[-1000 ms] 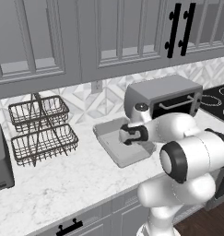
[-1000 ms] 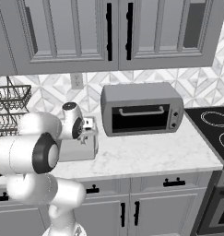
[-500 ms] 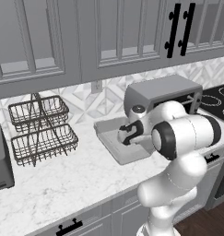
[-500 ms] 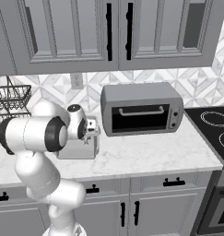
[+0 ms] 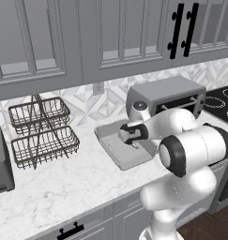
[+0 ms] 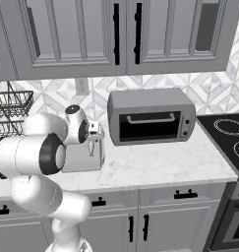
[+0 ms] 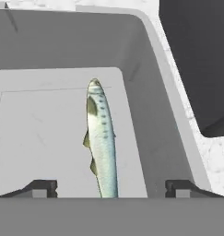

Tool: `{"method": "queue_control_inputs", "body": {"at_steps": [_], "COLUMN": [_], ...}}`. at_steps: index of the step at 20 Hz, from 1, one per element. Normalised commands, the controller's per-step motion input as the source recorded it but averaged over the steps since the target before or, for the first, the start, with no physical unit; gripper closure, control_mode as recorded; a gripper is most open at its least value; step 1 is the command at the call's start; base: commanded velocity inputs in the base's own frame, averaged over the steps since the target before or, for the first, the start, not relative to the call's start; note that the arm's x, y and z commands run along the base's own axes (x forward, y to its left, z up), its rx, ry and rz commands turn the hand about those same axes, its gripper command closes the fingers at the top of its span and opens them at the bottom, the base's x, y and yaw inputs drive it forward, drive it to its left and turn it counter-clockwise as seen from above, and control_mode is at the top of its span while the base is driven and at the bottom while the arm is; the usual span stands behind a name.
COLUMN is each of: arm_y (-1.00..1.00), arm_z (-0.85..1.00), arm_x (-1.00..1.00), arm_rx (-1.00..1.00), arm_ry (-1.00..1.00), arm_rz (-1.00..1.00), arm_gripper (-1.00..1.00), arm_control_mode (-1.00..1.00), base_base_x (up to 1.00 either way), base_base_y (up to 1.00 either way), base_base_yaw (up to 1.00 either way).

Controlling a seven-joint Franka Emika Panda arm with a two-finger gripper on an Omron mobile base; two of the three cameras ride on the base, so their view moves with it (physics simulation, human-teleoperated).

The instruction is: Place one lemon and one fish in each tupperware on the nearby counter, to pack two identical lunches.

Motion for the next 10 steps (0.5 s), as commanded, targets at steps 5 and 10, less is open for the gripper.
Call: {"method": "queue_control_inputs", "body": {"at_steps": [5,10], "arm_y": [-0.11,-0.31], "arm_z": [0.60,0.83], "arm_x": [-0.92,-0.96], "arm_rx": [0.06,0.24], "arm_ry": [-0.11,-0.02], "arm_rz": [-0.10,-0.02], "arm_gripper": [-1.00,-1.00], "arm_control_mode": [-1.00,-1.00], "base_base_x": [0.00,0.00], "base_base_y": [0.00,0.00], "base_base_yaw": [0.00,0.00]}}
